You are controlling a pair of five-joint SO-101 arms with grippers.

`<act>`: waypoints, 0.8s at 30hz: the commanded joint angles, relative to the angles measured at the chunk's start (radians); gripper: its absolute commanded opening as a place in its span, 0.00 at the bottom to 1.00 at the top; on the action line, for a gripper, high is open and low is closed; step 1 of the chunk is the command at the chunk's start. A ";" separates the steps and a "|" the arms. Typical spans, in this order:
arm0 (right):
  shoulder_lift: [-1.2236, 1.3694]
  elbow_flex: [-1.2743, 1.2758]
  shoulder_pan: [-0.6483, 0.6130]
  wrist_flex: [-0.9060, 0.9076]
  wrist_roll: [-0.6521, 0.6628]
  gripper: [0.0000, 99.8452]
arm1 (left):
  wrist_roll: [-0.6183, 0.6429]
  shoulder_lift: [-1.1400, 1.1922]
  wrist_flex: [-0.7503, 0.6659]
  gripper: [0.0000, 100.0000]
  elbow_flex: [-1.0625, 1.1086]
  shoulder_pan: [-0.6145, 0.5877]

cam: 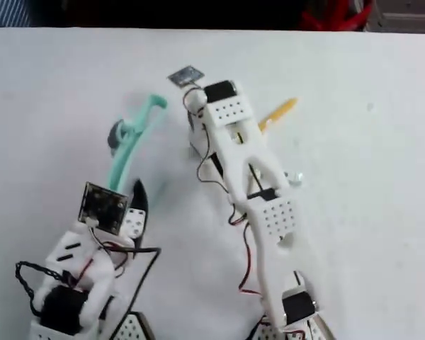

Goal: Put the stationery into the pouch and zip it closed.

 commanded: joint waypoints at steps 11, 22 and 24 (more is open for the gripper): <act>-0.800 0.100 0.058 0.025 -0.009 0.02 | 0.103 -0.005 -0.167 0.02 -0.043 0.239; -1.225 0.133 0.007 -0.157 -0.176 0.02 | 0.097 -0.005 -0.124 0.02 0.006 0.263; -1.260 0.135 -0.047 -0.193 -0.245 0.02 | 0.097 -0.005 -0.115 0.02 0.006 0.263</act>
